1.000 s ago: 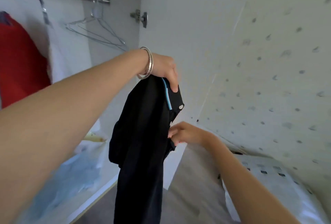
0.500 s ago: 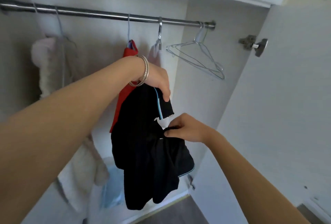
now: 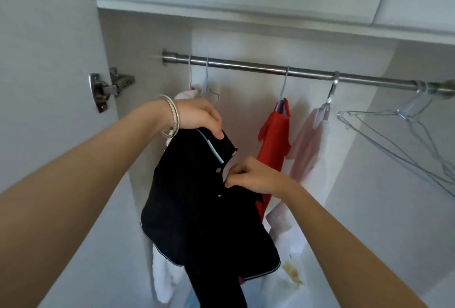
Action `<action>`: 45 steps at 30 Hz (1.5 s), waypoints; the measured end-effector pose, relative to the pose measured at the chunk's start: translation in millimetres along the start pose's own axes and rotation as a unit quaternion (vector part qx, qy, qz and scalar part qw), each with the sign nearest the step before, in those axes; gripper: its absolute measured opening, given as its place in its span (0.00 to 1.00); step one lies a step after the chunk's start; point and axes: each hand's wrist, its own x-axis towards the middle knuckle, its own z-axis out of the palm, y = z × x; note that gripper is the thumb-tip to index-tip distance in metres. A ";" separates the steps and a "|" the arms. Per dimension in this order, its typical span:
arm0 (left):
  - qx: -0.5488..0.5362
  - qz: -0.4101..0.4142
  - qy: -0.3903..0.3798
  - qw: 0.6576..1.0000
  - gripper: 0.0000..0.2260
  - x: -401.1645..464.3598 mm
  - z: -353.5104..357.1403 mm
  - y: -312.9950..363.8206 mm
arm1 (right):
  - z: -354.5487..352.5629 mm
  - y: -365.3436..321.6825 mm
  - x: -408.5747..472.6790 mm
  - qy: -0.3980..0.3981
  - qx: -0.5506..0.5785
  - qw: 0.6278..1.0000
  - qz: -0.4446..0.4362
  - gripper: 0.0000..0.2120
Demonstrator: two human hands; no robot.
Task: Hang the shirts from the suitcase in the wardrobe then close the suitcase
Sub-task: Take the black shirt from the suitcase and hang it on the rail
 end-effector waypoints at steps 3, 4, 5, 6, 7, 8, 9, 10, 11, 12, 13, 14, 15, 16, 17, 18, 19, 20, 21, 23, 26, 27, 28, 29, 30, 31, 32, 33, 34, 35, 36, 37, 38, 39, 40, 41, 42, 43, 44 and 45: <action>-0.032 -0.015 0.081 0.996 0.11 -5.6 -10.7 -6.2 | -1.9 -5.0 23.7 -0.040 -0.005 0.999 -0.028 0.21; -0.044 -0.021 0.105 0.993 0.12 -7.5 -12.1 -7.7 | -2.2 -5.1 30.2 -0.054 -0.004 0.998 -0.029 0.23; -0.057 -0.028 0.128 0.990 0.12 -9.3 -12.5 -9.1 | -2.6 -5.3 36.2 -0.067 -0.007 0.997 -0.028 0.22; -0.069 -0.035 0.146 0.986 0.11 -9.7 -12.5 -12.1 | -2.8 -3.9 42.2 -0.077 -0.015 0.997 -0.021 0.20; -0.078 -0.041 0.164 0.983 0.08 -10.1 -12.0 -14.8 | -3.1 -2.8 47.2 -0.083 -0.030 0.996 -0.017 0.16; -0.086 -0.050 0.184 0.978 0.08 -10.2 -11.2 -17.1 | -3.6 -1.2 52.8 -0.085 -0.041 0.995 -0.017 0.12; -0.096 -0.062 0.199 0.973 0.07 -9.8 -10.5 -19.5 | -4.8 -0.8 58.1 -0.085 -0.044 0.995 -0.019 0.09; -0.102 -0.066 0.212 0.970 0.07 -9.5 -9.8 -22.1 | -5.4 1.0 64.4 -0.078 -0.031 0.996 -0.011 0.07; -0.103 -0.067 0.221 0.967 0.12 -8.7 -8.9 -24.5 | -7.5 2.6 71.9 -0.064 -0.005 0.998 -0.001 0.06; -0.098 -0.066 0.224 0.967 0.16 -7.7 -8.4 -26.5 | -11.7 3.8 80.5 -0.042 0.022 0.999 0.010 0.06; -0.095 -0.070 0.223 0.968 0.20 -6.2 -7.6 -28.6 | -16.9 3.5 88.9 -0.011 0.039 0.999 0.019 0.06; -0.093 -0.072 0.218 0.969 0.22 -4.1 -6.6 -31.1 | -22.7 1.8 97.3 0.025 0.049 0.998 0.019 0.06; -0.096 -0.077 0.214 0.969 0.22 -2.3 -5.5 -32.3 | -29.1 -1.0 105.1 0.065 0.062 0.996 0.012 0.06; -0.098 -0.083 0.213 0.969 0.20 1.3 -6.2 -35.8 | -35.8 -5.6 116.1 0.103 0.086 0.991 0.008 0.06; -0.101 -0.089 0.211 0.968 0.18 4.2 -5.0 -38.9 | -41.7 -9.5 125.0 0.141 0.112 0.984 0.006 0.07; -0.100 -0.095 0.207 0.969 0.17 8.1 -4.6 -43.7 | -46.7 -13.6 136.6 0.176 0.138 0.975 0.005 0.09; -0.097 -0.098 0.201 0.970 0.16 11.6 -3.8 -48.2 | -50.0 -17.5 147.0 0.207 0.154 0.966 0.005 0.10; -0.094 -0.097 0.196 0.971 0.14 16.6 -3.6 -53.1 | -52.1 -21.4 158.0 0.232 0.161 0.959 0.007 0.10; -0.089 -0.097 0.187 0.973 0.10 22.4 -2.6 -58.2 | -53.5 -24.5 167.5 0.250 0.162 0.954 0.004 0.11; -0.075 -0.089 0.169 0.979 0.11 32.5 -0.6 -66.0 | -55.2 -29.9 182.9 0.272 0.155 0.950 -0.002 0.16; -0.068 -0.072 0.148 0.984 0.09 43.3 4.7 -75.8 | -60.3 -36.3 200.6 0.300 0.131 0.945 0.014 0.18; -0.070 -0.067 0.140 0.985 0.08 46.7 6.0 -78.2 | -61.6 -37.6 206.7 0.295 0.119 0.948 0.024 0.17; -0.073 -0.060 0.137 0.986 0.09 51.1 6.0 -81.8 | -62.5 -37.8 215.5 0.289 0.116 0.950 0.024 0.16; -0.077 -0.056 0.131 0.987 0.11 54.1 8.2 -84.7 | -62.0 -37.0 223.2 0.280 0.118 0.953 0.024 0.14; -0.081 -0.050 0.127 0.987 0.13 58.7 7.7 -88.7 | -61.0 -37.1 233.1 0.274 0.133 0.952 0.020 0.12; -0.087 -0.046 0.124 0.987 0.12 61.4 8.9 -91.8 | -58.4 -37.3 237.8 0.267 0.156 0.951 0.019 0.11; -0.094 -0.042 0.122 0.987 0.11 63.7 9.7 -94.5 | -55.8 -36.4 243.2 0.260 0.181 0.948 0.018 0.12; -0.098 -0.044 0.115 0.988 0.10 66.3 9.0 -96.6 | -53.8 -35.5 249.1 0.248 0.195 0.949 0.014 0.13; -0.101 -0.047 0.108 0.988 0.08 68.5 8.3 -98.4 | -52.2 -34.5 254.7 0.232 0.201 0.952 0.008 0.13; -0.106 -0.051 0.102 0.988 0.05 70.5 7.9 -99.8 | -51.2 -34.4 257.7 0.217 0.205 0.954 0.010 0.12; -0.109 -0.053 0.096 0.988 0.03 72.1 6.9 -101.4 | -51.0 -35.9 258.8 0.214 0.215 0.953 0.010 0.10; -0.109 -0.057 0.090 0.988 0.06 73.2 6.3 -102.5 | -51.5 -37.3 259.0 0.219 0.227 0.949 0.010 0.06; -0.105 -0.061 0.085 0.989 0.10 73.8 5.9 -103.3 | -52.7 -37.7 259.8 0.232 0.233 0.944 0.007 0.04; -0.103 -0.069 0.082 0.989 0.12 74.3 5.5 -103.4 | -54.5 -38.2 258.9 0.242 0.235 0.941 0.003 0.07; -0.102 -0.075 0.081 0.989 0.12 73.8 4.9 -103.1 | -57.0 -38.2 256.1 0.247 0.239 0.939 -0.005 0.09; -0.107 -0.082 0.082 0.987 0.11 72.8 4.0 -102.7 | -59.8 -39.1 251.1 0.247 0.244 0.938 -0.010 0.12; -0.118 -0.087 0.086 0.985 0.10 71.0 2.7 -101.1 | -63.2 -39.0 246.4 0.248 0.244 0.938 -0.008 0.16; -0.127 -0.092 0.086 0.984 0.10 68.8 2.2 -99.1 | -67.2 -39.0 238.3 0.249 0.242 0.938 -0.001 0.21; -0.130 -0.091 0.083 0.984 0.10 66.8 1.9 -96.1 | -71.8 -38.3 230.3 0.249 0.240 0.938 0.006 0.24; -0.128 -0.090 0.083 0.984 0.10 65.2 1.5 -93.4 | -76.3 -37.6 222.0 0.246 0.244 0.938 0.009 0.26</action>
